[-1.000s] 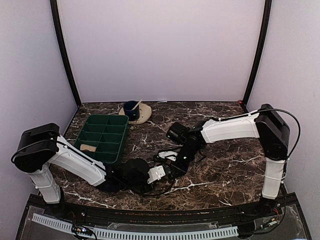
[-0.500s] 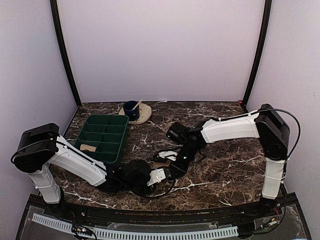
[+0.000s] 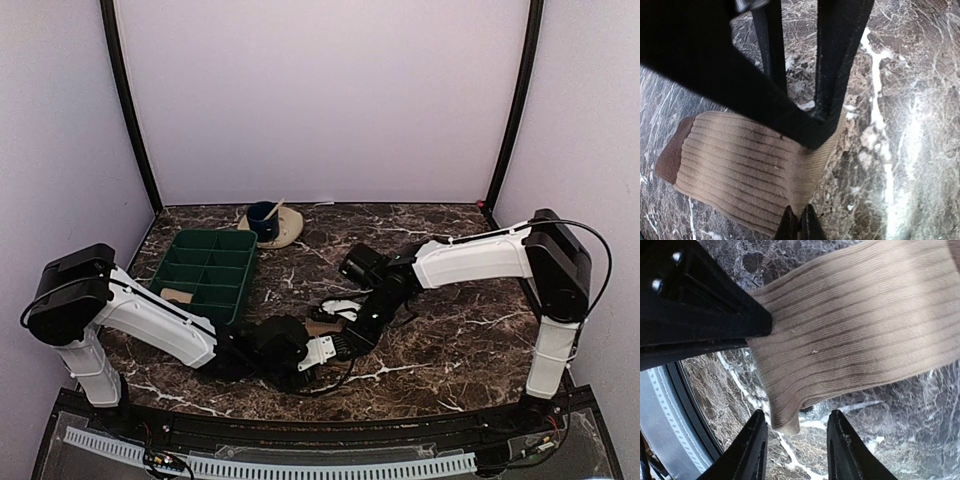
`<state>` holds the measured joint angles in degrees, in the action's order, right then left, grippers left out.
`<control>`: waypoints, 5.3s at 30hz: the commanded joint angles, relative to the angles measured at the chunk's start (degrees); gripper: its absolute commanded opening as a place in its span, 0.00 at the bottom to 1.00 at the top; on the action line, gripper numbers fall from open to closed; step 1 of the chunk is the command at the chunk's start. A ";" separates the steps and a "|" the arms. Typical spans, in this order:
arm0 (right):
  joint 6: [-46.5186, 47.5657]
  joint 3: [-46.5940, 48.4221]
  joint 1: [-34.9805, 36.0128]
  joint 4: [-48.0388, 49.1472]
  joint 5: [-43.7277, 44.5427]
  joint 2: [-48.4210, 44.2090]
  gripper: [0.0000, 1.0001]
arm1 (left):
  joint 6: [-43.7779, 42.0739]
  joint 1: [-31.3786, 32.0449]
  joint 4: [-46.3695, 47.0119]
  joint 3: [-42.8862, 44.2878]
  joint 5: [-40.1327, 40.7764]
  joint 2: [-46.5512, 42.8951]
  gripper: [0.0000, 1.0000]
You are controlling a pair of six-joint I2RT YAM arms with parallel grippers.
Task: Roll the socks
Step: Roll the sock at the center of the board.
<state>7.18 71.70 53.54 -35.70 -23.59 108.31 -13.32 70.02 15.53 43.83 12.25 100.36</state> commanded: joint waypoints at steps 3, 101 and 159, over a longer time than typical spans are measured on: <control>-2.63 -3.43 -0.22 4.74 2.31 -4.23 0.43 | 2.33 -0.07 -8.51 4.20 -5.31 -2.68 0.00; 4.72 -16.48 24.68 27.69 33.52 -7.57 0.36 | 1.72 -20.45 -46.81 24.39 -58.57 15.47 0.03; 3.15 -15.63 17.31 18.16 22.53 -0.55 0.10 | 5.63 -24.23 -42.89 22.51 -51.92 9.32 0.37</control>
<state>11.55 57.49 71.33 -11.11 1.30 104.31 -8.78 47.07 -28.97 68.03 -44.66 113.10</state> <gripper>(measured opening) 0.111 0.360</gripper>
